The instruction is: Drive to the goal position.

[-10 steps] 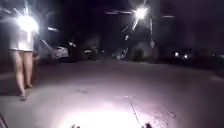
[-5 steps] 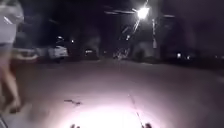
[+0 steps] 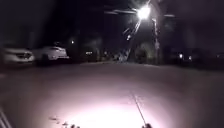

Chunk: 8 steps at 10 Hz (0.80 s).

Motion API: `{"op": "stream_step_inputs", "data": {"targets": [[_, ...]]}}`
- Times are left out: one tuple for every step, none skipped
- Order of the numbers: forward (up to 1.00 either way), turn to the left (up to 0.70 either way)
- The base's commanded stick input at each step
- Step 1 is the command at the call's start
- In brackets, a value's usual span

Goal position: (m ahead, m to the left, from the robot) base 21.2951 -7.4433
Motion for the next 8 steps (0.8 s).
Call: {"op": "stream_step_inputs", "data": {"targets": [[0.85,0.0],[0.85,0.0],[0.85,0.0],[0.85,0.0],[0.85,0.0],[0.85,0.0],[0.85,0.0],[0.85,0.0]]}}
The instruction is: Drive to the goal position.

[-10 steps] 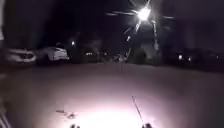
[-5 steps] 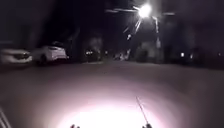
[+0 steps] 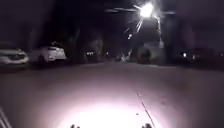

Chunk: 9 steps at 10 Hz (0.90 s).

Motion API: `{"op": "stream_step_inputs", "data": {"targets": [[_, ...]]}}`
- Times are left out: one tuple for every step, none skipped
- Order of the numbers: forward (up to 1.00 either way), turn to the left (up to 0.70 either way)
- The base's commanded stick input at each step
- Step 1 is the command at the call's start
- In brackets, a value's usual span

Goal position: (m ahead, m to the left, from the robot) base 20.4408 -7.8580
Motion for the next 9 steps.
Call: {"op": "stream_step_inputs", "data": {"targets": [[0.85,0.0],[0.85,0.0],[0.85,0.0],[0.85,0.0],[0.85,0.0],[0.85,0.0],[0.85,0.0],[0.85,0.0],[0.85,0.0]]}}
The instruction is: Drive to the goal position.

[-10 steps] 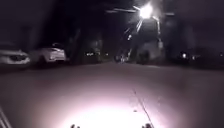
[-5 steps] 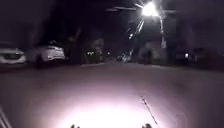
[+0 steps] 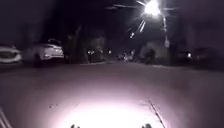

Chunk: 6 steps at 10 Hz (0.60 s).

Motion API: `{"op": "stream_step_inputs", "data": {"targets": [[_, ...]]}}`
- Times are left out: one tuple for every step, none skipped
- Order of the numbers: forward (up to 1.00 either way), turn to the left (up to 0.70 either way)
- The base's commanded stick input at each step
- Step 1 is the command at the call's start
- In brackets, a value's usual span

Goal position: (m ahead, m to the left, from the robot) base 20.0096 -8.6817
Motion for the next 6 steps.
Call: {"op": "stream_step_inputs", "data": {"targets": [[0.85,0.0],[0.85,0.0],[0.85,0.0],[0.85,0.0],[0.85,0.0],[0.85,0.0]]}}
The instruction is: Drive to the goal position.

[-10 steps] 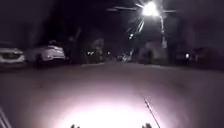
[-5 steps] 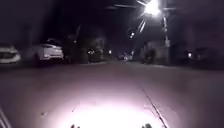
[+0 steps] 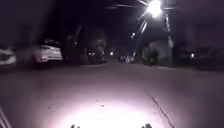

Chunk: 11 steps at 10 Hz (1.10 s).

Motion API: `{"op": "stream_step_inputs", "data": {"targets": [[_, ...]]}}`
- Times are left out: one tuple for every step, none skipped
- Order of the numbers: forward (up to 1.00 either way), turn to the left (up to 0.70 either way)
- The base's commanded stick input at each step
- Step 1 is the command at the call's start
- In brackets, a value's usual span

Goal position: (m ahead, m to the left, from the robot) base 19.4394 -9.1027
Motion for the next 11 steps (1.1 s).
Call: {"op": "stream_step_inputs", "data": {"targets": [[0.85,0.0],[0.85,0.0],[0.85,0.0],[0.85,0.0],[0.85,0.0],[0.85,0.0],[0.85,0.0],[0.85,0.0],[0.85,0.0],[0.85,0.0],[0.85,0.0]]}}
